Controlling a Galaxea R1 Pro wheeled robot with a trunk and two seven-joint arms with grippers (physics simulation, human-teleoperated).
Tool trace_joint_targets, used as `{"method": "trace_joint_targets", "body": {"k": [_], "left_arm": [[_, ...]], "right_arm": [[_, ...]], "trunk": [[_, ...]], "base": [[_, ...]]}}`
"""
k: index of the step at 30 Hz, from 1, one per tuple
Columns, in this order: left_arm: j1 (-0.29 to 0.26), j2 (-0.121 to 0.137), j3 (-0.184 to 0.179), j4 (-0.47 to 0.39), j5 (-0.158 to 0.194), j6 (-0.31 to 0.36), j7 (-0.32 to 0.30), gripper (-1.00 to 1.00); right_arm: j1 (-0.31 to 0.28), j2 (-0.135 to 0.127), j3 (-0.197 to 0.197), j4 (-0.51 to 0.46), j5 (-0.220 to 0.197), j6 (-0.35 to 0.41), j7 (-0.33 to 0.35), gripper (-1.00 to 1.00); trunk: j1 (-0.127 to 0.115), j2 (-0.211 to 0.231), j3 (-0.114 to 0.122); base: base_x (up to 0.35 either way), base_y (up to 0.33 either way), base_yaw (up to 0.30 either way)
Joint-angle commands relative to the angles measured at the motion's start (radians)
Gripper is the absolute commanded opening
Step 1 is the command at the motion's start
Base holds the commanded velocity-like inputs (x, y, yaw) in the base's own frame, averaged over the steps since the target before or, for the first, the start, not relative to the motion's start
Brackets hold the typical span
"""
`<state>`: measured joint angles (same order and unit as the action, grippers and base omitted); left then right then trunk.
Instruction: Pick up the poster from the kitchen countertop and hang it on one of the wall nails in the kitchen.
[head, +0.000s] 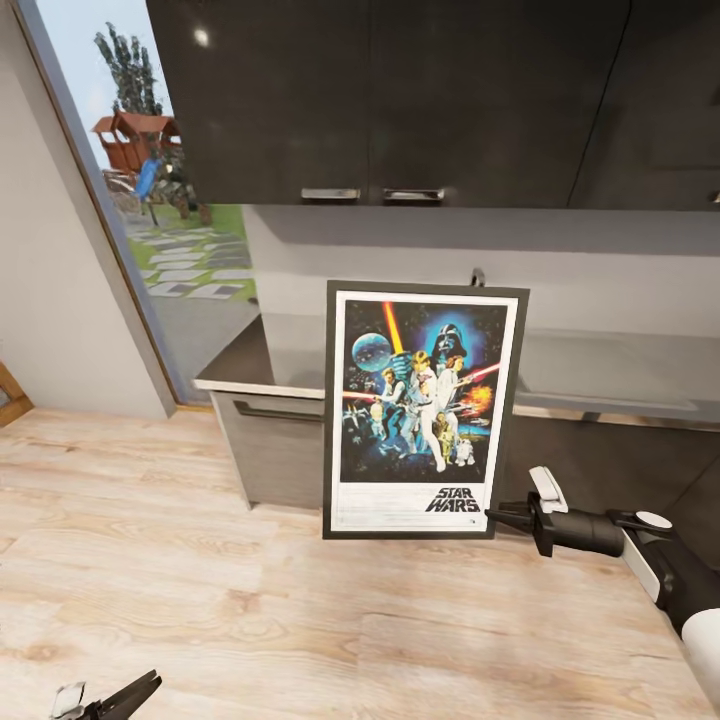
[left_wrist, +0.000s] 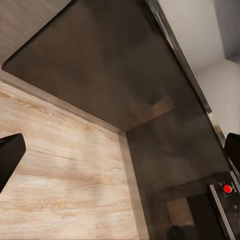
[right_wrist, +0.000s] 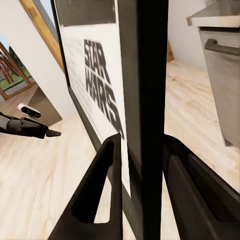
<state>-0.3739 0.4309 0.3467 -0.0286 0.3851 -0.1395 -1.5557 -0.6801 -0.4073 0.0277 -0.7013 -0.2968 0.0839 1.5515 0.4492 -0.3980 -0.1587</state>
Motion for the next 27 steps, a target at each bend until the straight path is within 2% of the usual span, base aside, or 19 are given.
{"method": "trace_joint_targets", "body": {"k": [1,16,27], "left_arm": [[-0.001,0.000,0.005,0.001,-0.003,-0.010,-0.001,1.00],[-0.001,0.000,0.005,0.001,-0.003,-0.009,0.000,1.00],[-0.001,0.000,0.005,0.001,-0.003,-0.009,0.000,1.00]], "right_arm": [[-0.001,-0.001,0.003,0.000,-0.006,0.013,0.005,-1.00],[-0.001,-0.001,0.003,0.000,-0.006,0.012,0.005,-1.00],[-0.001,0.001,0.003,0.000,-0.004,0.011,0.005,-1.00]], "trunk": [[0.001,-0.002,-0.001],[0.001,-0.002,0.013],[0.001,-0.002,0.005]], "base": [[0.067,0.247,0.000],[0.088,0.278,0.009],[0.180,0.273,0.199]]}}
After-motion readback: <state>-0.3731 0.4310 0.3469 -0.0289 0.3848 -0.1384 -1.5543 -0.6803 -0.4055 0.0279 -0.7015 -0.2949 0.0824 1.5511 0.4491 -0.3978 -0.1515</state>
